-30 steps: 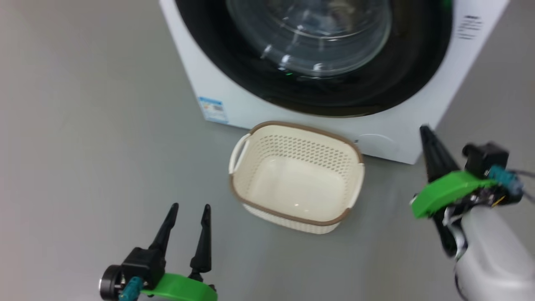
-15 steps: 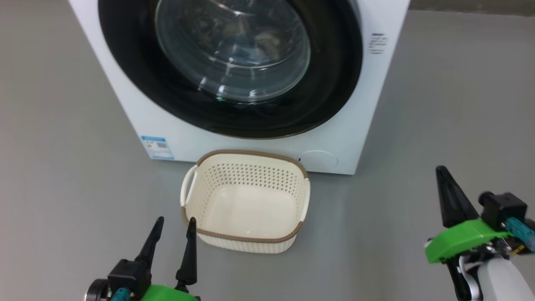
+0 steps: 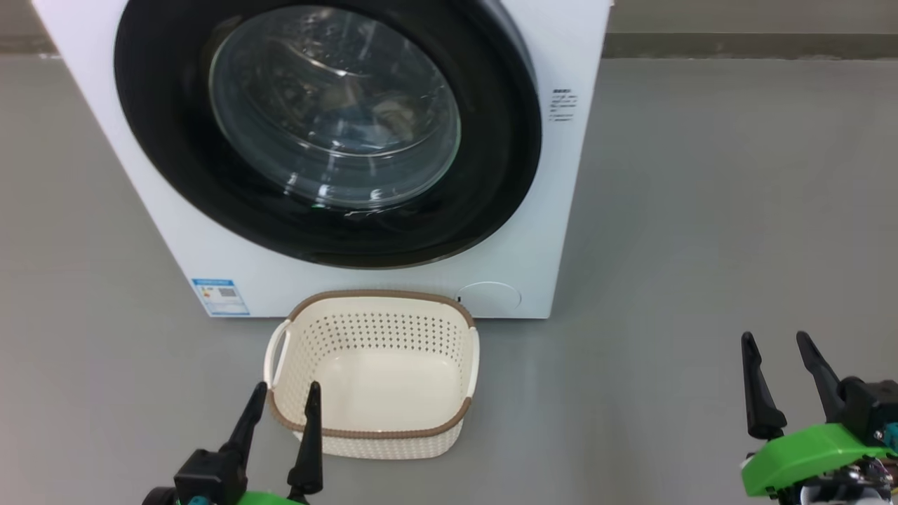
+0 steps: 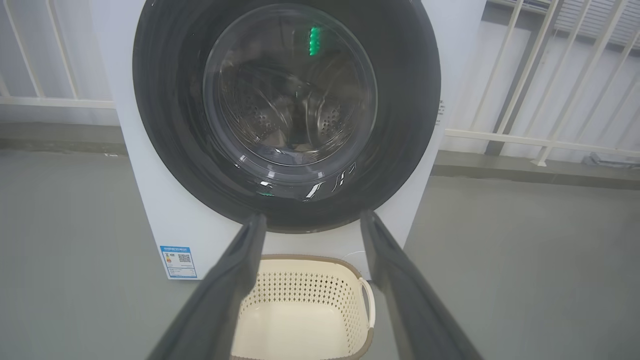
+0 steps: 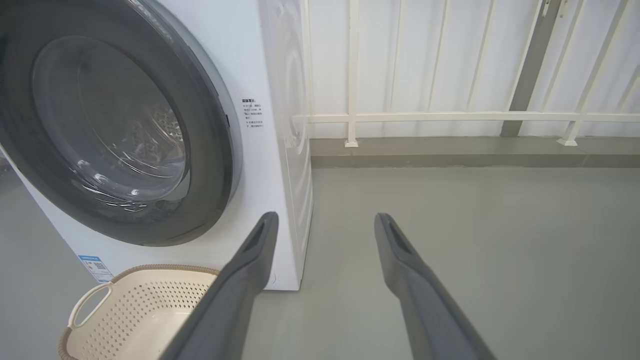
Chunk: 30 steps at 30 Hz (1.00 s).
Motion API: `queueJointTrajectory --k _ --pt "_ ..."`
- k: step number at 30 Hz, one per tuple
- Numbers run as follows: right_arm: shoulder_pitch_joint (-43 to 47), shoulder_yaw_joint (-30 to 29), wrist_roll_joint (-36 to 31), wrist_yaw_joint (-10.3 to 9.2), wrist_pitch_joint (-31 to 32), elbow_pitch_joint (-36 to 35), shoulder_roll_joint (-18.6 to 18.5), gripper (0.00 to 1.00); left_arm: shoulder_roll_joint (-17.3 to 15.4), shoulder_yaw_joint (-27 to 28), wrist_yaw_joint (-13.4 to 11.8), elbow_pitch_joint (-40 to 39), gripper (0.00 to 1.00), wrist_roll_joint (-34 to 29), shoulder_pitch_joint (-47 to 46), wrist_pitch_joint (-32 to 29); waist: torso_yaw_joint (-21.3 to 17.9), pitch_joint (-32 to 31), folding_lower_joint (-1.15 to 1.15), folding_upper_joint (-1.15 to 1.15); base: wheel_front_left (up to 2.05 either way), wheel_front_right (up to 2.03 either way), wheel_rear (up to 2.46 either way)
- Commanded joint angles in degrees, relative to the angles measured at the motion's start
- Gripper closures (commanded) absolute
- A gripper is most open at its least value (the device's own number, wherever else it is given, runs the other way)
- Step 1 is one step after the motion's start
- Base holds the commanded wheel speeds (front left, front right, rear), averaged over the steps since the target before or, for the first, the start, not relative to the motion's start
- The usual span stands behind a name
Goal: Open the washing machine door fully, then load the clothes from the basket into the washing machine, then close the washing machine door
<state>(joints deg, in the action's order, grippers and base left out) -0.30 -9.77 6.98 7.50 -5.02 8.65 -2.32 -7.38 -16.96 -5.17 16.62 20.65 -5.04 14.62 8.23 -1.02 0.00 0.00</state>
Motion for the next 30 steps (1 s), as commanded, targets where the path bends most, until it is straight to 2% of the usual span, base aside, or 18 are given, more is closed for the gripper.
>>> queueJointTrajectory --k 1,15,30 --pt "0.0 1.2 0.0 -0.01 0.2 -2.4 -0.6 0.00 -0.9 1.8 -0.4 -1.1 0.00 0.3 -0.6 0.2 -1.0 -0.6 0.00 0.00 0.00 0.00 0.00" --pt "7.1 0.8 1.2 -0.01 4.0 -10.3 -0.6 0.00 -2.1 2.9 -2.0 -2.2 0.00 1.2 1.4 0.0 -2.5 -1.9 0.00 0.00 0.00 0.00 0.00" --pt "9.2 0.2 2.8 -0.01 4.5 -11.4 -0.6 0.00 -2.7 2.5 -2.8 -3.3 0.00 1.6 2.5 -0.7 -1.6 -2.6 0.00 0.00 0.00 0.00 0.00"
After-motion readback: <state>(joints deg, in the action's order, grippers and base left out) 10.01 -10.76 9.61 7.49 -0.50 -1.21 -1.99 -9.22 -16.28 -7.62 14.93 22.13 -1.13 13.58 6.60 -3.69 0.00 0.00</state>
